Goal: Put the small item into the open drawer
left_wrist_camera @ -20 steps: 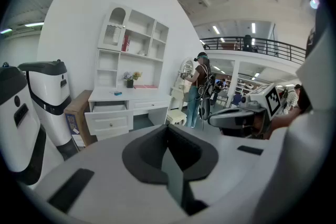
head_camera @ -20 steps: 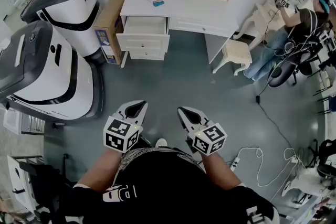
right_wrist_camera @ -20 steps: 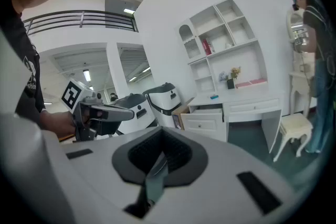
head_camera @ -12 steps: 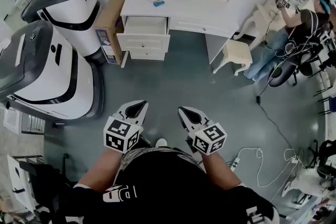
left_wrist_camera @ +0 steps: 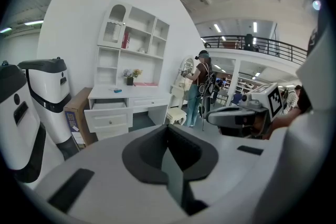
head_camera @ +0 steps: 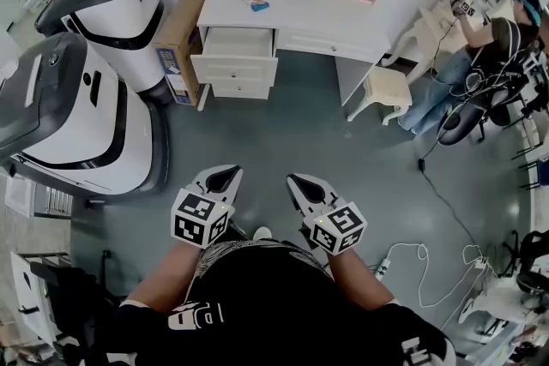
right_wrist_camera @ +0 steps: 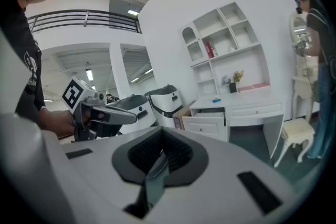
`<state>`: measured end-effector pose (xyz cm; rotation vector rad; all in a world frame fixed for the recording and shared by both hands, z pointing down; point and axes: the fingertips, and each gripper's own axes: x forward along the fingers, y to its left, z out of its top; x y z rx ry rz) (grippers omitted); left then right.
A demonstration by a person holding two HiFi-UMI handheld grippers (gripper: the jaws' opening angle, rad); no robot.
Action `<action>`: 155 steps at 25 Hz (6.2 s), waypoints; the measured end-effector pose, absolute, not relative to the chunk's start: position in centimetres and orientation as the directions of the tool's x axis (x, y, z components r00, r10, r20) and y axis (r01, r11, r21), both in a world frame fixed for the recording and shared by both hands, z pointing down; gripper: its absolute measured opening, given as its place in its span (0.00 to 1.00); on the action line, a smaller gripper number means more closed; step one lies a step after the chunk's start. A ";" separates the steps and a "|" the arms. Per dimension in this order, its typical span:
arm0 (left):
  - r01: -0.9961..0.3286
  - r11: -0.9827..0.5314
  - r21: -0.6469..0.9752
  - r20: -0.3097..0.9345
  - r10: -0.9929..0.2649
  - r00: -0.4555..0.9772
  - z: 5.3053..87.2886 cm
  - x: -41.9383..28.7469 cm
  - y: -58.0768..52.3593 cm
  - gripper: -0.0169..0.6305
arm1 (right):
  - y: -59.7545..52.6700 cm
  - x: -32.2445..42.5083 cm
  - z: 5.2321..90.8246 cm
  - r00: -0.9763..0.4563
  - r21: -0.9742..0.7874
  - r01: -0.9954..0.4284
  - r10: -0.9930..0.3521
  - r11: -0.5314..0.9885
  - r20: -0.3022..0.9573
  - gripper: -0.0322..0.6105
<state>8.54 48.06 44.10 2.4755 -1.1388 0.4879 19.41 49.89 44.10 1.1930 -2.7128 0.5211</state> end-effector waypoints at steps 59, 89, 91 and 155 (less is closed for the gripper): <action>-0.698 -0.674 0.242 0.442 -0.564 0.697 43.9 -2.6 15.6 0.05 | 18.3 8.4 44.0 -0.565 -0.244 -0.825 -0.738 0.510 0.369 0.06; -0.720 -0.652 0.239 0.495 -0.556 0.668 46.2 -4.0 3.0 0.05 | 4.2 6.6 45.7 -0.604 -0.286 -0.797 -0.711 0.533 0.358 0.06; -0.725 -0.646 0.237 0.497 -0.561 0.662 46.0 -3.3 1.2 0.05 | 2.4 7.3 45.9 -0.608 -0.303 -0.794 -0.709 0.527 0.357 0.06; -0.782 -0.592 0.192 0.626 -0.540 0.562 52.0 -8.5 -27.0 0.05 | -35.1 9.9 58.3 -0.358 0.034 -0.850 -0.622 0.526 0.696 0.16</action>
